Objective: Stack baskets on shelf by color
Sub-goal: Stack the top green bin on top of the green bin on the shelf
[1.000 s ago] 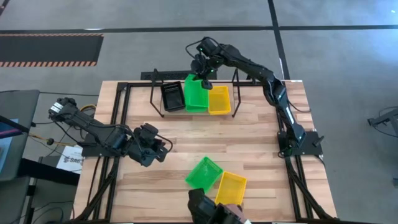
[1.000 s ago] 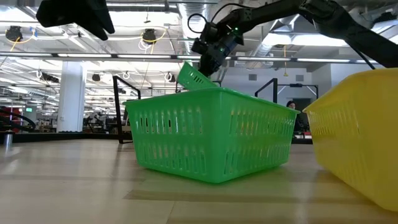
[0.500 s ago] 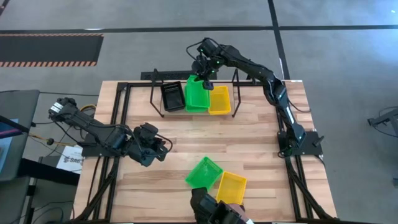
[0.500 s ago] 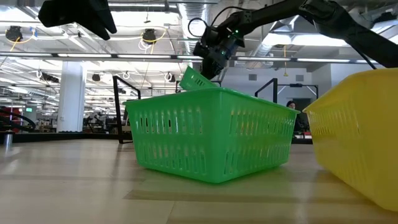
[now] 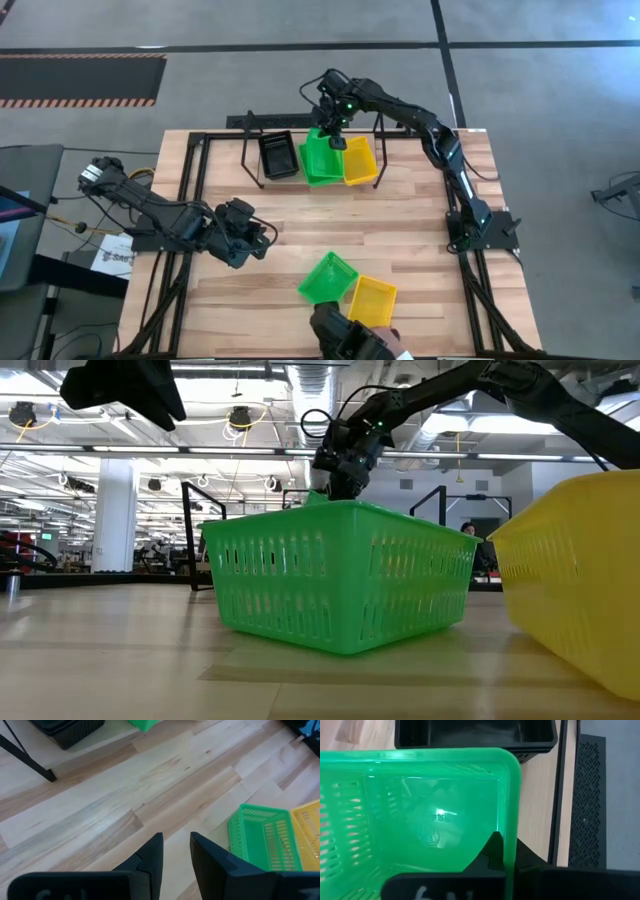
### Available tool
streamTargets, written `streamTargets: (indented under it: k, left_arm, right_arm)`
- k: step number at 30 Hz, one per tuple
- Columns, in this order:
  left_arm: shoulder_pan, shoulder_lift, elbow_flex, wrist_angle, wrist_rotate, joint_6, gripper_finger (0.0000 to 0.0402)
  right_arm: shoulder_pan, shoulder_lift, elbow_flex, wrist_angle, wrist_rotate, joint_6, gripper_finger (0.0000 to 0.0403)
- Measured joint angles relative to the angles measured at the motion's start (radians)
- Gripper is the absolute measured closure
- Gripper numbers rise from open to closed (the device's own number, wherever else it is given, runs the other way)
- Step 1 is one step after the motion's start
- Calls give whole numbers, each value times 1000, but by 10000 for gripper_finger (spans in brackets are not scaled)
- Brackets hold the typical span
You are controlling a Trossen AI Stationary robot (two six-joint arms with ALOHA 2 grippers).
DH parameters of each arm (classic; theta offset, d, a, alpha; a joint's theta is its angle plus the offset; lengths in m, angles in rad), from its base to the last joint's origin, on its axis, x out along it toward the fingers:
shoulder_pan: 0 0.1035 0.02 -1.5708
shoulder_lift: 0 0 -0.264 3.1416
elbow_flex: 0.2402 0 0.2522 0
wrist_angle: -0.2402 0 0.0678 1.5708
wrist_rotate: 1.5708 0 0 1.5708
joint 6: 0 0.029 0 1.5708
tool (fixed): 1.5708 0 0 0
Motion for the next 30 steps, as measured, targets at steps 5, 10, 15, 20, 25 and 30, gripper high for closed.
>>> streamTargets:
  k: [5,10,15,20,25,30]
  left_arm:
    - [0,0,0,0,0,0,318]
    - [0,0,0,0,1,0,318]
    - [0,0,0,0,0,-3,318]
    - [0,0,0,1,1,-3,318]
    - [0,0,0,1,5,-3,318]
    - [0,0,0,1,12,-3,318]
  right_arm:
    - [6,0,0,-3,1,-38,402]
    - [26,0,0,-8,2,-49,394]
    - [48,0,0,7,26,-49,365]
    - [67,-4,22,65,90,11,337]
    - [69,-5,85,42,97,38,309]
    - [71,-34,125,17,104,66,281]
